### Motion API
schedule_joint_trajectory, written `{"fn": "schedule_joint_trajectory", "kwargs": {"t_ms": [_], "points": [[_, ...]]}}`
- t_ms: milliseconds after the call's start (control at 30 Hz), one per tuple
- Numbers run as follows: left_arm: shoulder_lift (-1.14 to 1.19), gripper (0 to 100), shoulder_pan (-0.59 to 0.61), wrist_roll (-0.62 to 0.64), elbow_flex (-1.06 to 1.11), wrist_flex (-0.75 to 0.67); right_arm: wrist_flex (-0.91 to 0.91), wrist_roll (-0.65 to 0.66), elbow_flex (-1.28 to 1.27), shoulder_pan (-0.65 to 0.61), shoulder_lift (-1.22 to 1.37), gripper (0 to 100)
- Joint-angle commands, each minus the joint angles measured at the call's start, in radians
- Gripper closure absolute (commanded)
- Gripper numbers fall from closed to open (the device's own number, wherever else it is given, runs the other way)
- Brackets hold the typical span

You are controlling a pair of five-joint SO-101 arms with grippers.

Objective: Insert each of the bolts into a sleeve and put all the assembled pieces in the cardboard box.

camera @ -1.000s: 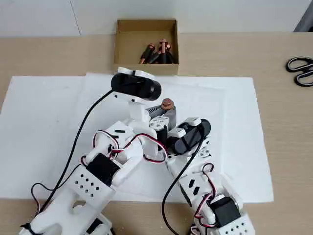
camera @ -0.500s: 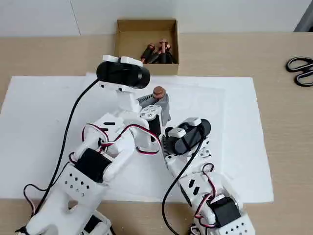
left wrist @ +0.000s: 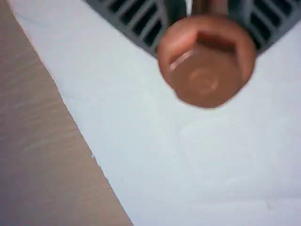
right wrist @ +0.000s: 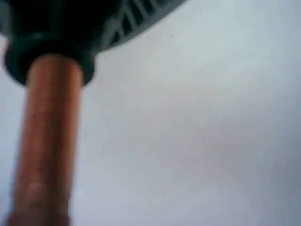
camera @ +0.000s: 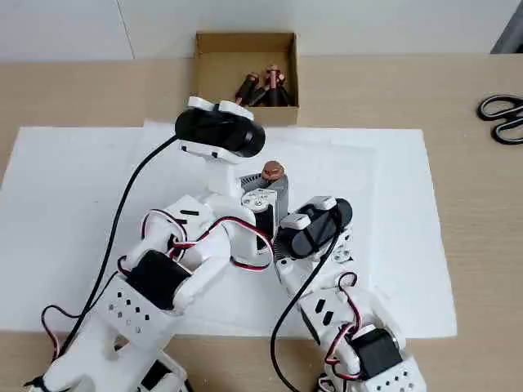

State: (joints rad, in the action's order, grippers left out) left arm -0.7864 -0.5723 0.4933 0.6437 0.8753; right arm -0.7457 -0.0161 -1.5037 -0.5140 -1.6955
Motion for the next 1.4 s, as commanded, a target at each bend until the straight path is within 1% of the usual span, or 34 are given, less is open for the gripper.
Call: {"fn": "schedule_joint_trajectory", "kwargs": {"t_ms": [0,100,267,633,733,867,933,1033,1100,1233,1300,1367], "points": [[-0.029,99,-0.002,-0.003,-0.05,-0.002,0.025,-0.011,0.008,-0.004,-0.018,99.5],[-0.026,99,-0.002,-0.005,-0.038,-0.006,0.024,-0.011,0.008,-0.004,-0.018,99.5],[-0.032,99,-0.003,-0.005,0.03,-0.052,0.022,-0.011,0.008,-0.004,-0.018,99.5],[-0.029,99,-0.003,-0.006,0.117,-0.051,0.022,-0.011,0.008,-0.004,-0.018,99.5],[-0.025,99,-0.005,-0.063,0.17,-0.043,0.021,-0.011,0.008,-0.004,-0.018,99.5],[-0.031,99,-0.005,-0.095,0.205,-0.043,0.021,-0.011,0.008,-0.004,-0.018,99.5],[-0.032,95,-0.005,-0.095,0.206,-0.041,0.021,-0.011,0.008,-0.004,-0.018,99.5],[-0.032,82,-0.005,-0.091,0.209,-0.037,0.021,-0.011,0.008,-0.004,-0.018,99.5],[-0.034,76,-0.005,-0.091,0.209,-0.037,0.019,-0.011,0.008,-0.004,-0.018,99.5],[-0.034,74,0.002,-0.091,0.183,-0.034,0.019,-0.011,0.008,-0.004,-0.018,99.5],[-0.035,74,0.008,-0.091,0.14,0.008,0.019,-0.011,0.008,-0.004,-0.018,99.5],[-0.035,74,0.044,-0.091,0.071,0.071,0.019,-0.011,0.008,-0.004,-0.018,99.5]]}}
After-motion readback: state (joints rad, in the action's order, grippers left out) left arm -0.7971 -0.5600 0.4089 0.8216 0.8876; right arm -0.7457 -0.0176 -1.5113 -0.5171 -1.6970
